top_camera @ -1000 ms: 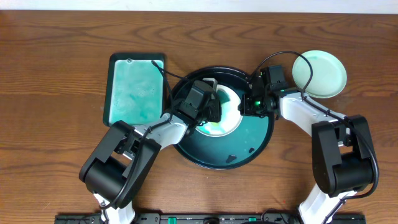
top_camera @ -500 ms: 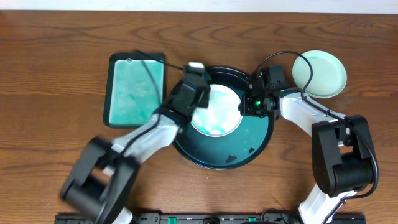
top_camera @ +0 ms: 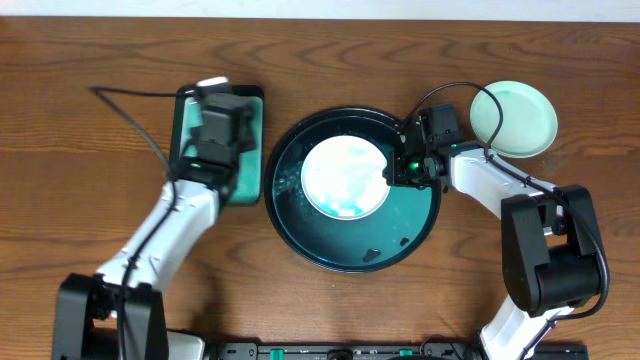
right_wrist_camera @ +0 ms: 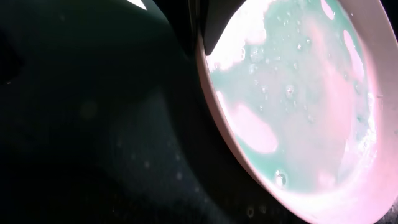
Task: Clean dirty plates on tray and stack at the side
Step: 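Return the sponge to the basin with the left gripper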
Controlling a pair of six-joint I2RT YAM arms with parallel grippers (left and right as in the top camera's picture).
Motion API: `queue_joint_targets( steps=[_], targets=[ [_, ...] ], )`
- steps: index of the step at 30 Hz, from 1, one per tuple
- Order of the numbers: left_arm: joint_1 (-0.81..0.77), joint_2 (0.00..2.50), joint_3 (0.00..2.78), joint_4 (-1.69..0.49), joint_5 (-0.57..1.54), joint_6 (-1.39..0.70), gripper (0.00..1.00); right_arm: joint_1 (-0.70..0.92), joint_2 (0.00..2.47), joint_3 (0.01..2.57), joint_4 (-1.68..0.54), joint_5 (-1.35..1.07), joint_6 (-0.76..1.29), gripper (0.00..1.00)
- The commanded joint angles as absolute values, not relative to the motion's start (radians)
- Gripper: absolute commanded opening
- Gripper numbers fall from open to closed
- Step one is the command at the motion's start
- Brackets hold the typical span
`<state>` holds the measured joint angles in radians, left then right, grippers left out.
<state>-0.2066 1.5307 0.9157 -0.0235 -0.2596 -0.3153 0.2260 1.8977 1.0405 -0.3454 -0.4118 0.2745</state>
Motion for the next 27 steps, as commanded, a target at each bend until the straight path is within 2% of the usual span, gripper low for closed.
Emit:
queue_joint_targets(
  steps=[1, 5, 12, 13, 14, 17, 22, 27],
  targets=[
    [-0.11, 1.585, 0.915, -0.038, -0.181, -0.372, 0.08, 0.244, 1.936, 1.032, -0.352, -0.39, 0.275, 0.01],
    [-0.047, 1.669, 0.915, -0.039, -0.081, -0.373, 0.08, 0.244, 1.936, 1.032, -0.342, -0.39, 0.276, 0.01],
    [-0.036, 1.751, 0.915, -0.006, -0.076, -0.372, 0.11, 0.246, 1.936, 1.032, -0.339, -0.39, 0.276, 0.01],
    [-0.036, 1.75, 0.915, 0.006, -0.073, -0.372, 0.17, 0.246, 1.935, 1.032, -0.339, -0.39, 0.276, 0.01],
    [-0.036, 1.749, 0.915, 0.019, -0.07, -0.372, 0.35, 0.246, 1.934, 1.036, -0.34, -0.39, 0.275, 0.01],
    [-0.036, 1.735, 0.92, 0.027, -0.059, -0.373, 0.62, 0.246, 1.923, 1.043, -0.342, -0.39, 0.271, 0.01],
    [-0.036, 1.633, 0.921, 0.017, -0.033, -0.372, 0.64, 0.252, 1.853, 1.064, -0.368, -0.375, 0.21, 0.01],
    [-0.036, 1.54, 0.921, -0.008, -0.033, -0.372, 0.78, 0.278, 1.731, 1.077, -0.403, -0.188, 0.19, 0.01]
  ],
)
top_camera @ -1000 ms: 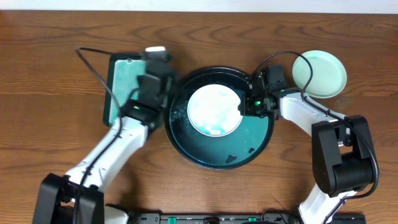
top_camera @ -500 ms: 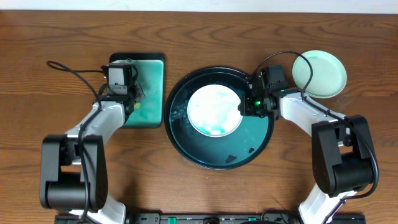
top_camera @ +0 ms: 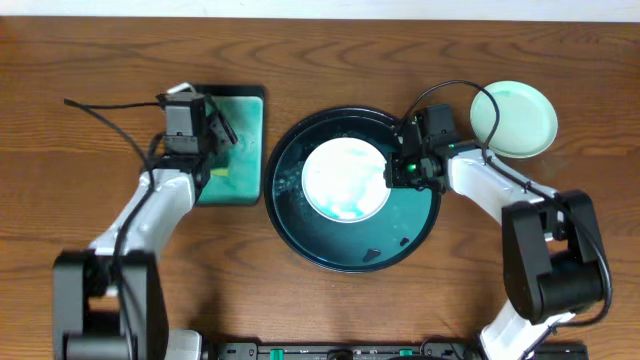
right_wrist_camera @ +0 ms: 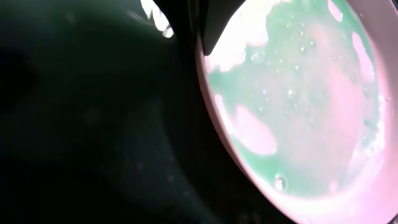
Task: Clean dirty plates on tray and stack at the side
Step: 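Return the sponge to the basin with the left gripper, then tilt and lift the white plate off the tray with the right gripper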
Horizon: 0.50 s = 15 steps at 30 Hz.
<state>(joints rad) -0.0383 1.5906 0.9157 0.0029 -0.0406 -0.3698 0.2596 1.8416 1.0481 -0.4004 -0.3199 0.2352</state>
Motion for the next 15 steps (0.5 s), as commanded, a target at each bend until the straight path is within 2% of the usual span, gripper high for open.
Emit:
queue_joint_targets(
  steps=[1, 8, 15],
  targets=[
    [-0.036, 1.531, 0.921, -0.008, -0.033, -0.372, 0.79, 0.286, 1.703, 1.078, -0.412, -0.139, 0.178, 0.01],
    [-0.036, 1.53, 0.92, -0.02, -0.033, -0.372, 0.8, 0.336, 1.548, 1.079, -0.466, 0.113, 0.088, 0.01],
    [-0.036, 1.53, 0.92, -0.022, -0.033, -0.372, 0.81, 0.449, 1.526, 1.079, -0.427, 0.4, -0.184, 0.01]
  ],
)
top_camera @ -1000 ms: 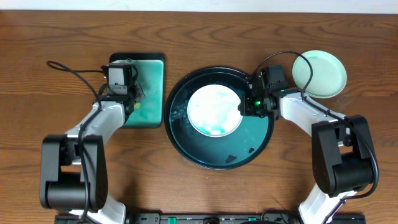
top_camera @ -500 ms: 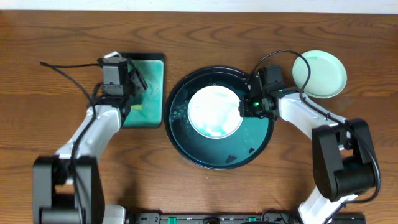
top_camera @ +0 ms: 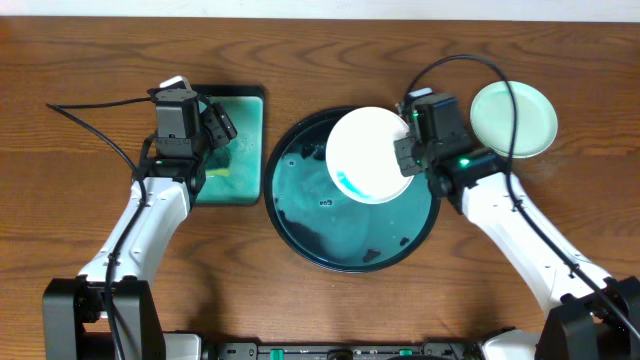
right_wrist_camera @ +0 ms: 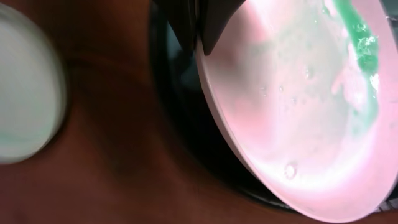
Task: Clean dirty plates on tray and stack at the side
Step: 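Tilt and lift the white plate off the tray with the right gripper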
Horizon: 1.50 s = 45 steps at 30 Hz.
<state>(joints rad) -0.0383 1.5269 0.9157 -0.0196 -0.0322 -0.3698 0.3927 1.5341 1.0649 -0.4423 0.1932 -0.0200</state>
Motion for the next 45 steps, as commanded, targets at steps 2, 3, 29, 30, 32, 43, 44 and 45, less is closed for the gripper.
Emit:
queue_joint_targets(
  steps=[2, 3, 29, 30, 32, 43, 44, 45],
  targets=[
    [-0.036, 1.53, 0.92, -0.022, -0.033, -0.372, 0.8, 0.494, 1.526, 1.079, -0.406, 0.529, -0.266, 0.01],
    [-0.036, 1.53, 0.92, -0.022, -0.033, -0.372, 0.8, 0.515, 1.526, 1.079, -0.397, 0.582, -0.302, 0.01],
    [-0.036, 1.53, 0.92, -0.022, -0.033, -0.372, 0.81, 0.841, 1.526, 1.079, -0.056, 1.066, -1.153, 0.01],
    [-0.036, 1.53, 0.92, -0.022, -0.033, -0.372, 0.81, 0.845, 1.526, 1.079, -0.056, 1.07, -1.163, 0.01],
    [-0.036, 1.53, 0.92, -0.022, -0.033, -0.372, 0.81, 0.848, 1.526, 1.079, -0.056, 1.073, -1.182, 0.01],
    [-0.036, 1.53, 0.92, -0.022, -0.033, -0.372, 0.81, 0.852, 1.526, 1.079, -0.084, 1.072, -1.107, 0.01],
    [-0.036, 1.53, 0.92, -0.022, -0.033, -0.372, 0.81, 0.852, 1.526, 1.079, -0.096, 1.071, -1.101, 0.01],
    [-0.036, 1.53, 0.92, -0.022, -0.033, -0.372, 0.81, 0.852, 1.526, 1.079, -0.107, 1.071, -1.086, 0.01]
  ],
)
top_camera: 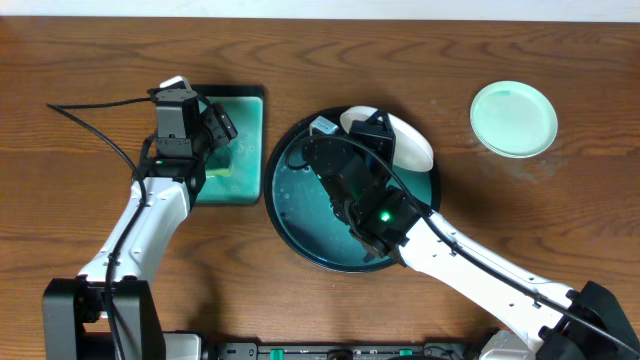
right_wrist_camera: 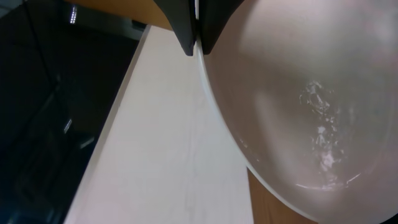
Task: Clean dirty plates on tray and stack at the side
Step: 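Tilt and lift the white plate off the tray with the right gripper, then carry the white plate right and set it on the mint plate stack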
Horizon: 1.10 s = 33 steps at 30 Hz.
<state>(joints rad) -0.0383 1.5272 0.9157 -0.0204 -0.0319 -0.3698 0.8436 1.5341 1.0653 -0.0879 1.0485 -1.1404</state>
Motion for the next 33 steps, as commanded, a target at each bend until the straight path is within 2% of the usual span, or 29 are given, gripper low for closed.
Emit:
queue_joint_targets(
  steps=[1, 4, 6, 11, 15, 23, 29, 33],
  targets=[
    [-0.036, 1.53, 0.92, -0.022, -0.033, -0.372, 0.81, 0.852, 1.526, 1.079, -0.113, 1.071, -1.064, 0.01],
    [-0.036, 1.53, 0.92, -0.022, -0.033, -0.372, 0.81, 0.848, 1.526, 1.079, -0.167, 1.02, -0.952, 0.01],
    [-0.036, 1.53, 0.92, -0.022, -0.033, -0.372, 0.81, 0.813, 1.526, 1.079, -0.265, 0.825, -0.789, 0.01],
    [-0.036, 1.53, 0.92, -0.022, -0.033, -0.372, 0.81, 0.673, 1.522, 1.079, -0.268, 0.621, -0.457, 0.01],
    [-0.036, 1.53, 0.92, -0.022, -0.033, -0.372, 0.81, 0.488, 1.51, 1.079, -0.265, 0.343, -0.256, 0.01],
    [-0.036, 1.53, 0.92, -0.022, -0.033, -0.372, 0.81, -0.03, 1.523, 1.079, -0.272, -0.295, 0.093, 0.01],
    [-0.036, 1.53, 0.92, -0.022, -0.033, -0.372, 0.81, -0.326, 1.566, 1.079, -0.27, -0.348, 0.313, 0.01],
    [-0.036, 1.53, 0.92, -0.022, -0.033, -0.372, 0.81, -0.442, 1.623, 1.079, -0.257, -0.325, 0.424, 0.02]
  ],
)
